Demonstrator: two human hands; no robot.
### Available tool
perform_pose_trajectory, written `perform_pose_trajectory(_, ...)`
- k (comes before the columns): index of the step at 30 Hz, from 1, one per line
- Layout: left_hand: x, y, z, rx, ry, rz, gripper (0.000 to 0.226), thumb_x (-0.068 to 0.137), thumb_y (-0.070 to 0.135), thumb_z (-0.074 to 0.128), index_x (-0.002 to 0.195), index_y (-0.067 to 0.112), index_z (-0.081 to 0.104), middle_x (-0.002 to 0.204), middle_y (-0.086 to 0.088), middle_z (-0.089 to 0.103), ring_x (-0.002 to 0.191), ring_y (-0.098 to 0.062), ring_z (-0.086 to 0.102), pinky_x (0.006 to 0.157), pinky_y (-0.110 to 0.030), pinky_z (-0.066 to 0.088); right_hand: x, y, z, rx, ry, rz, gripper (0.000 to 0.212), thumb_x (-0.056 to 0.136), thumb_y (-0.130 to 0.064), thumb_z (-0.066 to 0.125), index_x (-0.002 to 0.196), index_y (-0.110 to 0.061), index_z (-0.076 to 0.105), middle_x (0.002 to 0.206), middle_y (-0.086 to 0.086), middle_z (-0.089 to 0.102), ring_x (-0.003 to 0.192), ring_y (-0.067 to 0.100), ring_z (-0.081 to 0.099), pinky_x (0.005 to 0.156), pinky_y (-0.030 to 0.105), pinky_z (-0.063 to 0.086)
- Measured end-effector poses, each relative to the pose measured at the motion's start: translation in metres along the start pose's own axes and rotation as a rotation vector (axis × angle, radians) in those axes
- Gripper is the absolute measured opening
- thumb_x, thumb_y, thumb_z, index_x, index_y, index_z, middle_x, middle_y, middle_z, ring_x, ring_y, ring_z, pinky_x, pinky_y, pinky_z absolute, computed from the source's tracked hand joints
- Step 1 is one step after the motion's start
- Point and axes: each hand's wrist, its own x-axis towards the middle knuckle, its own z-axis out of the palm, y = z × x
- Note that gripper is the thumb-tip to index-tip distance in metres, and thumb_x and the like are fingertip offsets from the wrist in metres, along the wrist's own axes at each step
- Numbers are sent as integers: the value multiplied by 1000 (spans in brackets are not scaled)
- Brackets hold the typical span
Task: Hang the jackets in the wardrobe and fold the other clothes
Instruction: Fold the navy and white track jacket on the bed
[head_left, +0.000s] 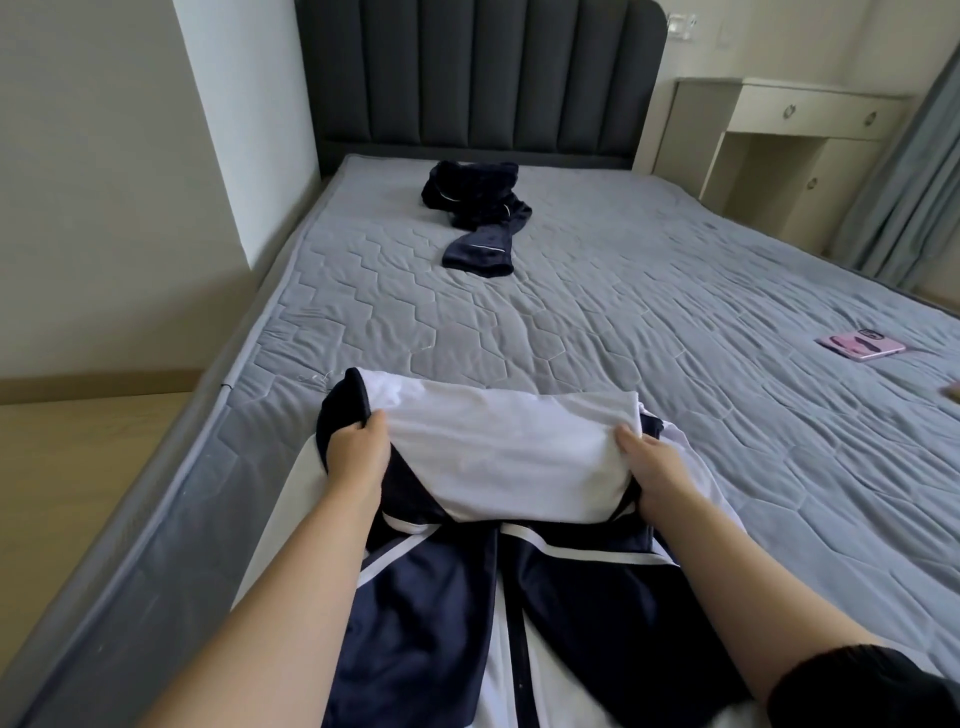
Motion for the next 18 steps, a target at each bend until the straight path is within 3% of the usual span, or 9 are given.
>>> perform_pose_trajectory(2, 7, 1, -7, -206, -9, -145, 37, 95, 24, 47, 121, 0, 55, 110, -16, 60, 100, -33, 57, 88, -39, 47, 4, 1, 1, 0, 57, -13, 19, 92, -22, 56, 77, -12, 62, 74, 3, 60, 72, 23, 57, 71, 32, 46)
perform_pose_trajectory(3, 10, 1, -12, -282, -26, -197, 35, 96, 22, 43, 122, 1, 54, 102, -14, 61, 91, -31, 59, 80, -38, 49, 6, 4, 0, -4, 77, -16, 17, 91, -20, 56, 78, -9, 62, 74, 3, 59, 75, 24, 57, 73, 33, 45)
perform_pose_trajectory(5, 17, 1, -22, -324, -64, -198, 34, 96, 22, 40, 115, 2, 58, 84, -11, 62, 73, -26, 60, 65, -34, 49, 6, 4, -2, -2, 89, -30, 5, 85, -14, 60, 81, -10, 60, 75, 6, 60, 74, 26, 58, 69, 34, 46)
perform_pose_trajectory(7, 24, 6, -25, -207, -59, -90, 32, 90, 36, 49, 96, 8, 63, 81, -10, 64, 70, -25, 63, 57, -30, 50, 5, 0, -3, -15, 56, -76, 18, 74, -20, 65, 90, -14, 63, 82, 10, 67, 74, 30, 65, 65, 33, 50)
perform_pose_trajectory(10, 31, 20, -15, 35, 21, 46, 42, 75, 54, 59, 73, 11, 57, 81, -9, 61, 85, -31, 64, 76, -41, 56, 12, -13, 1, 29, 40, -53, 35, 79, -31, 64, 110, -15, 67, 87, 2, 68, 77, 20, 67, 73, 31, 52)
perform_pose_trajectory(12, 34, 27, -5, 174, 77, 68, 43, 80, 47, 60, 84, 5, 57, 76, -5, 53, 87, -31, 58, 85, -37, 50, 17, -24, 10, 37, 54, -3, 37, 89, -29, 57, 121, -9, 60, 90, -10, 56, 89, 8, 59, 73, 21, 50)
perform_pose_trajectory(13, 38, 28, 0, 191, 69, 44, 42, 84, 42, 58, 96, 2, 58, 77, -4, 52, 86, -29, 54, 84, -34, 46, 19, -30, 14, -4, 81, 15, 35, 91, -31, 56, 116, -7, 61, 92, -9, 56, 93, 9, 57, 71, 17, 48)
perform_pose_trajectory(15, 48, 28, 5, 104, 18, -74, 45, 92, 39, 50, 114, 0, 54, 93, -8, 56, 91, -27, 52, 88, -36, 44, 27, -36, 15, -87, 164, 9, 24, 89, -32, 58, 98, -10, 61, 84, 2, 58, 86, 19, 60, 76, 24, 46)
perform_pose_trajectory(18, 58, 25, 1, 121, 38, -157, 51, 97, 40, 43, 125, -2, 50, 113, -17, 57, 102, -32, 56, 88, -36, 44, 36, -32, 15, -138, 253, -61, 26, 88, -30, 55, 78, -6, 55, 63, 5, 47, 57, 19, 44, 56, 25, 38)
